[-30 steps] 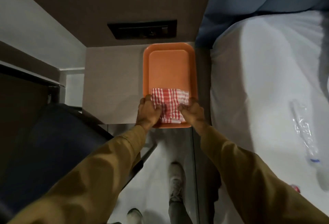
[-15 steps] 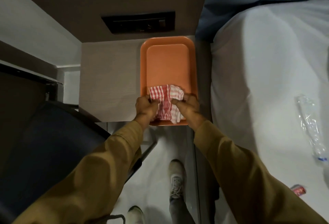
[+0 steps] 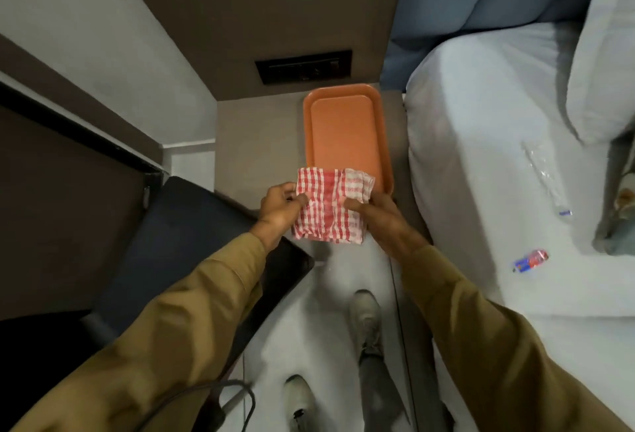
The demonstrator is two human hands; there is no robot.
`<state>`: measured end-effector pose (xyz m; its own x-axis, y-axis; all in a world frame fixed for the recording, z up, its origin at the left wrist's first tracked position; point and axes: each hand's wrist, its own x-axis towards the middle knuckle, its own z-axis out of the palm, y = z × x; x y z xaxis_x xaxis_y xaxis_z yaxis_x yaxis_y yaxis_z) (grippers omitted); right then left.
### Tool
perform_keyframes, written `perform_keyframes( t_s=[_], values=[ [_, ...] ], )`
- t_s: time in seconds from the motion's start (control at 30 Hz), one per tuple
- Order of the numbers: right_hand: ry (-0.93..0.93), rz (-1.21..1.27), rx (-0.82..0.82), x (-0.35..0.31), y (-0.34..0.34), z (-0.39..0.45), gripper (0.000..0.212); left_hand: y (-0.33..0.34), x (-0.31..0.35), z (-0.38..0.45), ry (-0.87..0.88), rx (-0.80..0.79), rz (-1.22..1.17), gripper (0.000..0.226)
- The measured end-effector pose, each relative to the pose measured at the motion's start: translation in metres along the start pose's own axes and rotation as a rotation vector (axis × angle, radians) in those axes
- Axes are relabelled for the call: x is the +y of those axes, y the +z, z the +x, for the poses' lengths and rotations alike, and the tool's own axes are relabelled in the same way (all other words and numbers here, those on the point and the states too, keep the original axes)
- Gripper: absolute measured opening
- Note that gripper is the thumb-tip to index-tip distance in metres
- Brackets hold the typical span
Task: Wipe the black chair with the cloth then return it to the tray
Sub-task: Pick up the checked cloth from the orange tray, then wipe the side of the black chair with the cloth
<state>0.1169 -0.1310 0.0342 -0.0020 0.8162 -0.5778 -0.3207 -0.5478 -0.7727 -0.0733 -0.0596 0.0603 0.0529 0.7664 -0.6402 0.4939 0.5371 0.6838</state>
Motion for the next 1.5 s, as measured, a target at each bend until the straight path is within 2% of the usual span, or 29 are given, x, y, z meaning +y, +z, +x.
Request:
perform_keyframes(
  t_s=[0.1, 0.23, 0.43, 0.63, 0.77, 0.83, 1.03, 1.23, 1.33, 1.5],
  values=[
    [-0.008, 0.070, 0.007, 0.023, 0.022, -0.050, 0.023, -0.020, -0.021, -0.048, 0.035, -0.036, -0.044, 0.032],
    [0.000, 0.143, -0.016, 0.055, 0.053, -0.113, 0.044, -0.038, -0.051, -0.104, 0.073, -0.088, -0.040, 0.031],
    [0.009, 0.170, 0.004, 0.099, 0.092, -0.180, 0.046, -0.043, -0.094, -0.162, 0.096, -0.144, 0.013, 0.032],
    [-0.028, 0.134, 0.184, 0.149, 0.122, -0.224, 0.039, -0.046, -0.142, -0.199, 0.263, -0.152, 0.317, 0.035],
    [-0.066, 0.137, 0.277, 0.189, 0.139, -0.261, 0.033, -0.059, -0.182, -0.217, 0.397, -0.123, 0.648, 0.044],
    [-0.047, 0.122, 0.321, 0.215, 0.150, -0.276, 0.035, -0.069, -0.203, -0.221, 0.409, -0.105, 0.791, 0.049],
    [0.001, 0.188, 0.494, 0.290, 0.183, -0.294, 0.033, -0.081, -0.250, -0.207, 0.482, -0.222, 1.236, 0.075],
    [0.075, 0.330, 0.594, 0.356, 0.217, -0.285, 0.037, -0.081, -0.276, -0.177, 0.565, -0.225, 1.405, 0.080],
    [0.106, 0.301, 0.652, 0.375, 0.232, -0.271, 0.037, -0.079, -0.286, -0.155, 0.627, -0.195, 1.470, 0.081],
    [0.160, 0.308, 0.734, 0.406, 0.257, -0.253, 0.040, -0.071, -0.313, -0.133, 0.703, -0.118, 1.456, 0.085]
  ],
)
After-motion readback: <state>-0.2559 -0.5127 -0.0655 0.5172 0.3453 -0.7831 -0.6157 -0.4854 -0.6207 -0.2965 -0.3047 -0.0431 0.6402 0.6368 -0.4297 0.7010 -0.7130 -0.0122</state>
